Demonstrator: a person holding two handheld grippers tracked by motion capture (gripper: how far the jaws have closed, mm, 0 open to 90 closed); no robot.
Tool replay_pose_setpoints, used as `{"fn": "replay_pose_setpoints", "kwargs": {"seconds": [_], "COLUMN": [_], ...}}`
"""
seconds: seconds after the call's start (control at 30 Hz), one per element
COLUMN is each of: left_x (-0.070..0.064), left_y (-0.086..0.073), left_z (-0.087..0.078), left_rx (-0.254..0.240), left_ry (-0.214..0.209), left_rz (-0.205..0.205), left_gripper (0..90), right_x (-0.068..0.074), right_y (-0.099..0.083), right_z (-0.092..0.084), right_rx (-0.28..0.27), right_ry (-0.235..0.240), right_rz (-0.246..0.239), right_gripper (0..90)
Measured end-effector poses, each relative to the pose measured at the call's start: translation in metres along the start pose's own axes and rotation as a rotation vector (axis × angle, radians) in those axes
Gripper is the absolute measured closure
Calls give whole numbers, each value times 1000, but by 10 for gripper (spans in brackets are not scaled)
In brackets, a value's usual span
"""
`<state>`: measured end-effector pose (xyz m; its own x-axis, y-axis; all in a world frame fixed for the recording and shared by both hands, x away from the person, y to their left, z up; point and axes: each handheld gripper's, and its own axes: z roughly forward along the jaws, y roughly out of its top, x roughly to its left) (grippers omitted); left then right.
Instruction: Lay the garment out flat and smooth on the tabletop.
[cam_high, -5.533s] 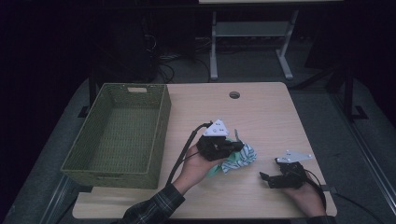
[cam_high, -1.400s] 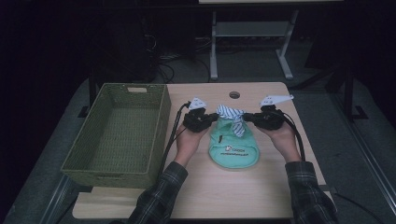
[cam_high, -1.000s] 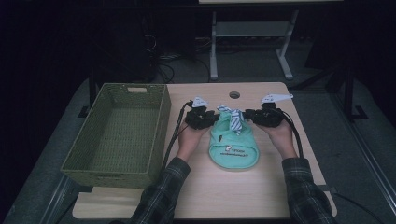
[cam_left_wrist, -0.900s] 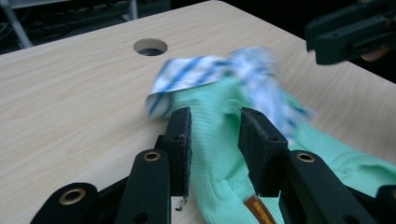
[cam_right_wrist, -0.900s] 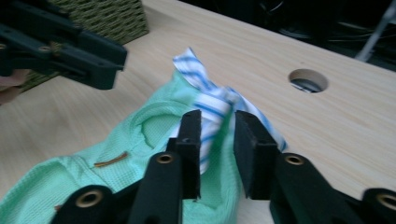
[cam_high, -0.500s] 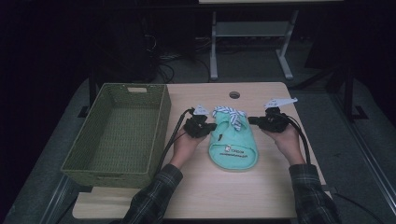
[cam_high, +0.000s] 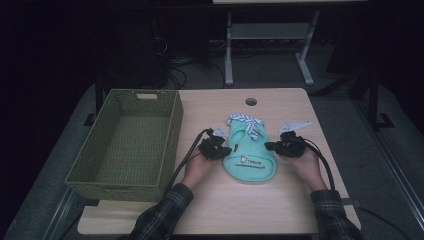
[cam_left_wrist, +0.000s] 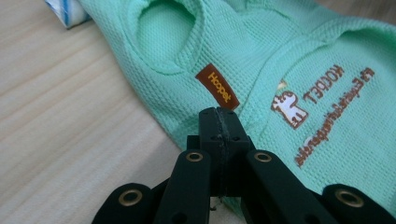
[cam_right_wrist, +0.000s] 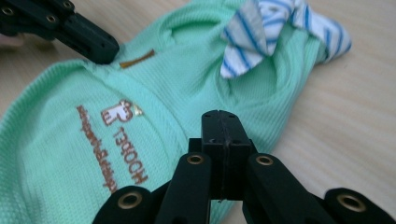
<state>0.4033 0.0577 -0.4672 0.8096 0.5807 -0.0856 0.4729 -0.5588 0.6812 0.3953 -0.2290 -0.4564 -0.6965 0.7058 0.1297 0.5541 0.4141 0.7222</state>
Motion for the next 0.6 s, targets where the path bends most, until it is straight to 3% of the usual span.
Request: {"fn": "replay_pose_setpoints", "kwargs": {"seconds": [0.27, 0.6], "left_x": [-4, -11], "left_y": [-2, -7], "left_z": [-3, -11], "left_rx": [12, 50], "left_ry": [-10, -19], "left_rz": [12, 28], "left_gripper": [895, 889], "right_x": [1, 13], "right_y": [-14, -20], "right_z": [7, 2], "right_rx": [53, 63], "right_ry": [-4, 13], "right_rz": [-2, -21], "right_gripper": [900, 899]}}
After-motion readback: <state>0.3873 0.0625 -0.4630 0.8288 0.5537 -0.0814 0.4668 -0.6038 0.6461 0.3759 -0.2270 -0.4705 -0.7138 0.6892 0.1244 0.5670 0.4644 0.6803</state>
